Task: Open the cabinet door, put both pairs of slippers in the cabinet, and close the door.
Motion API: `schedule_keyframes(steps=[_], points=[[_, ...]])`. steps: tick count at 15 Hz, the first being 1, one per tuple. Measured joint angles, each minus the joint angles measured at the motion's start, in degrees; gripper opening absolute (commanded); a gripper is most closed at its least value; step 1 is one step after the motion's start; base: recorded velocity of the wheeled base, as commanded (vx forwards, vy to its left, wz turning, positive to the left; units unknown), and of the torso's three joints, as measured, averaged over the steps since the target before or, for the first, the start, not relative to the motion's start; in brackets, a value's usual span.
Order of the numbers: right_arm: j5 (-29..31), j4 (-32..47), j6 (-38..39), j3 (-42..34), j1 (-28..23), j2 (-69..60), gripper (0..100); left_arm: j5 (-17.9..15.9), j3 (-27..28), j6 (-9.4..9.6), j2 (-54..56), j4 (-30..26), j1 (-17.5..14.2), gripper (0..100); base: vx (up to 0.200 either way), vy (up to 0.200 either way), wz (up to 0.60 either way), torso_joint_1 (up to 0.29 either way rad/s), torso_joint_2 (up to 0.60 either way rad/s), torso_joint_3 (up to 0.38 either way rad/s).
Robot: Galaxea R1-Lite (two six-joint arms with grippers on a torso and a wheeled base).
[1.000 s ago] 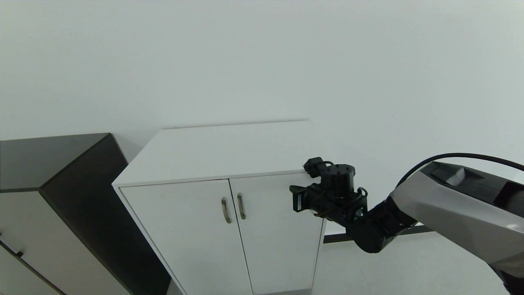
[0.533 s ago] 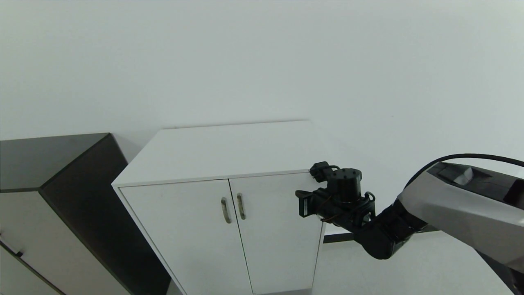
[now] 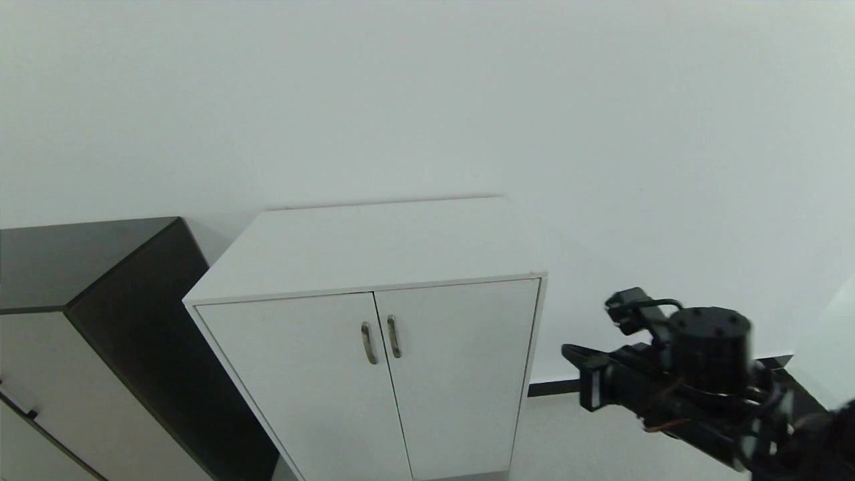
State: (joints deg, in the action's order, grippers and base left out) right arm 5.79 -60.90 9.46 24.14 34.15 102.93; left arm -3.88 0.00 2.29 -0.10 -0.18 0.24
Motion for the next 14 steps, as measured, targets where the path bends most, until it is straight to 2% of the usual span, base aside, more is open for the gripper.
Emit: schedule_keyframes(steps=[3, 5, 9, 11, 12, 14], points=[[0.9, 2.7, -2.8, -14.5, -7.4, -16.5, 0, 0.0, 0.0, 0.0, 0.0, 0.0, 0.0, 0, 0.0, 0.0, 0.0, 0.0, 0.0, 0.0], [0.5, 11.9, -5.1, -19.5, -13.2, -27.7, 0, 0.0, 0.0, 0.0, 0.0, 0.0, 0.0, 0, 0.0, 0.0, 0.0, 0.0, 0.0, 0.0], [-1.4, 45.0, -10.3, -21.4, -18.5, -51.9, 0, 0.0, 0.0, 0.0, 0.0, 0.0, 0.0, 0, 0.0, 0.0, 0.0, 0.0, 0.0, 0.0], [-3.4, 56.7, -11.5, -21.0, -19.5, -61.6, 0, 0.0, 0.0, -0.02, 0.0, 0.0, 0.0, 0, 0.0, 0.0, 0.0, 0.0, 0.0, 0.0], [-4.5, 59.8, -12.0, -20.9, -19.8, -65.2, 0, 0.0, 0.0, 0.0, 0.0, 0.0, 0.0, 0, 0.0, 0.0, 0.0, 0.0, 0.0, 0.0], [-5.2, 60.2, -12.2, -21.0, -20.1, -69.1, 0, 0.0, 0.0, 0.0, 0.0, 0.0, 0.0, 0, 0.0, 0.0, 0.0, 0.0, 0.0, 0.0]])
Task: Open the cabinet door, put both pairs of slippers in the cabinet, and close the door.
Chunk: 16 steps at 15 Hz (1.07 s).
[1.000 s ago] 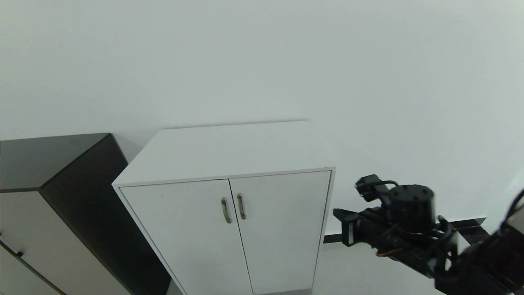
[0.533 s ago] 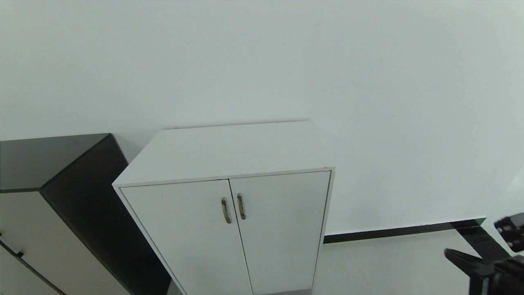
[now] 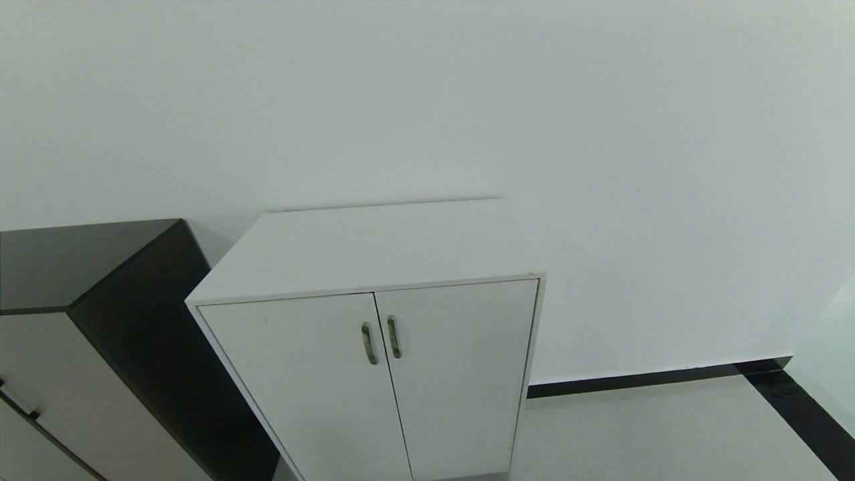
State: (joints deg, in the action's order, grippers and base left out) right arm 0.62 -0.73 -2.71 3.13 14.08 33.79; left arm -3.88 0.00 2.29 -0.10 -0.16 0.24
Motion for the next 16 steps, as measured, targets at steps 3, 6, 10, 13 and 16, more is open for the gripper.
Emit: schedule_keyframes(steps=[3, 6, 10, 13, 16], points=[[-1.4, -0.1, 0.4, -2.0, 0.0, -2.5, 0, 0.0, 0.0, 0.0, 0.0, 0.0, 0.0, 0, 0.0, 0.0, 0.0, 0.0, 0.0, 0.0], [-1.7, 0.6, 0.7, -2.9, 1.4, -4.1, 0, 0.0, 0.0, -0.05, 0.0, 0.0, 0.0, 0, 0.0, 0.0, 0.0, 0.0, 0.0, 0.0], [-0.4, 0.8, 1.0, -3.1, -2.4, -11.5, 0, 0.0, 0.0, -0.11, 0.0, 0.0, 0.0, 0, 0.0, 0.0, 0.0, 0.0, 0.0, 0.0], [-0.2, 0.8, 1.1, -3.1, -9.5, -22.2, 0, 0.0, 0.0, -0.09, 0.0, 0.0, 0.0, 0, 0.0, 0.0, 0.0, 0.0, 0.0, 0.0], [0.0, 0.8, 2.3, -3.1, -13.6, -30.3, 0, 0.0, 0.0, -0.09, 0.0, 0.0, 0.0, 0, 0.0, 0.0, 0.0, 0.0, 0.0, 0.0]])
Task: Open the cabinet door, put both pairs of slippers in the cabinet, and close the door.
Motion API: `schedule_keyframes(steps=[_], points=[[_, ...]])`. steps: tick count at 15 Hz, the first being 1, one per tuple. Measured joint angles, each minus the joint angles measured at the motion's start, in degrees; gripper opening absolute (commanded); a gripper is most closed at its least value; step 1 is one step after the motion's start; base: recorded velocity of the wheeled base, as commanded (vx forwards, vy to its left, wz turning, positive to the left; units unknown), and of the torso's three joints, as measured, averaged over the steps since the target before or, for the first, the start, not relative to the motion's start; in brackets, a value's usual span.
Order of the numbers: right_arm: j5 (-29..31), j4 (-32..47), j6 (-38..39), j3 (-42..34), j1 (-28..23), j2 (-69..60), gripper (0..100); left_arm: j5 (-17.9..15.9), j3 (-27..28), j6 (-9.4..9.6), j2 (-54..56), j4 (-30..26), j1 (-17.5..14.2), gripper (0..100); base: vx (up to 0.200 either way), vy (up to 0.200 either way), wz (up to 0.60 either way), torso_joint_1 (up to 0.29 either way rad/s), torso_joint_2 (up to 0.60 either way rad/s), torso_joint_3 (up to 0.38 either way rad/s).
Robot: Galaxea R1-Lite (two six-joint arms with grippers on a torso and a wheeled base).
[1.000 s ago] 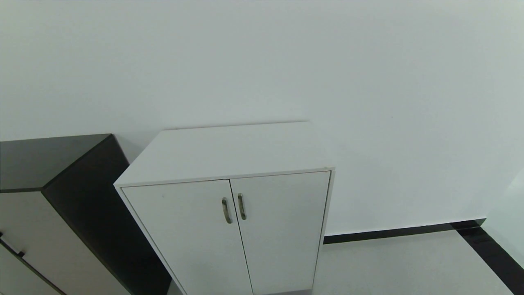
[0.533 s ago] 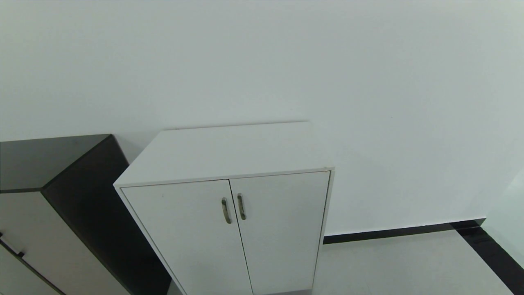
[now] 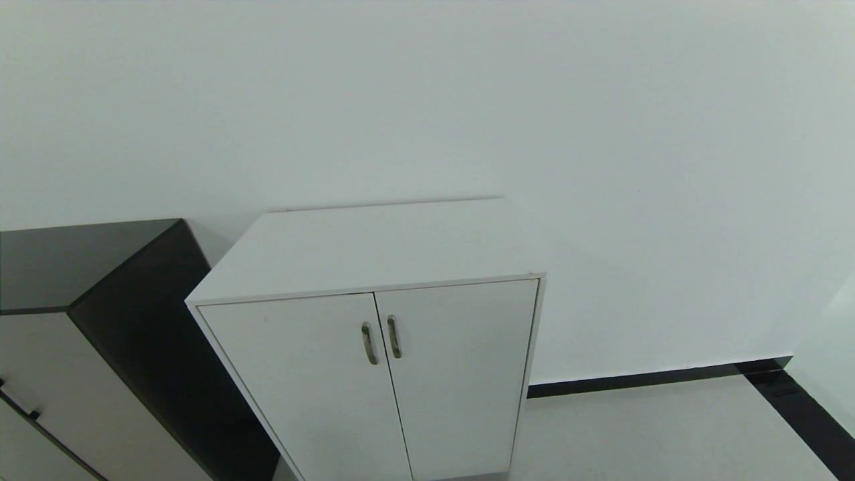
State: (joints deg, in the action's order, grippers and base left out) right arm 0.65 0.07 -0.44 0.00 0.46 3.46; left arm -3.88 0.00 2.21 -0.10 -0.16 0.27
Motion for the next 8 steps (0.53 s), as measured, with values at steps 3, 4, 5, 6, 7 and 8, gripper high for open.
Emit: schedule_keyframes(steps=[3, 4, 5, 6, 7, 8], points=[[0.0, -0.1, 0.3, 0.0, -0.6, -2.6, 0, 0.0, 0.0, 0.04, 0.0, 0.0, 0.0, 0, 0.0, 0.0, 0.0, 0.0, 0.0, 0.0], [0.0, -0.1, 0.3, 0.0, -0.7, -3.0, 0, 0.0, 0.0, 0.06, 0.0, 0.0, 0.0, 0, 0.0, 0.0, 0.0, 0.0, 0.0, 0.0], [-0.1, -0.1, 0.4, 0.0, -0.7, -3.2, 0, 0.0, 0.0, 0.02, 0.0, 0.0, 0.0, 0, 0.0, 0.0, 0.0, 0.0, 0.0, 0.0], [-0.1, -0.1, 0.4, 0.0, -0.7, -3.4, 0, 0.0, 0.0, 0.02, 0.0, 0.0, 0.0, 0, 0.0, 0.0, 0.0, 0.0, 0.0, 0.0], [-0.1, -0.1, 0.4, 0.0, -0.7, -3.5, 0, 0.0, 0.0, 0.0, 0.0, 0.0, 0.0, 0, 0.0, 0.0, 0.0, 0.0, 0.0, 0.0], [-0.1, -0.1, 0.4, 0.0, -0.7, -3.6, 0, 0.0, 0.0, 0.0, 0.0, 0.0, 0.0, 0, 0.0, 0.0, 0.0, 0.0, 0.0, 0.0]])
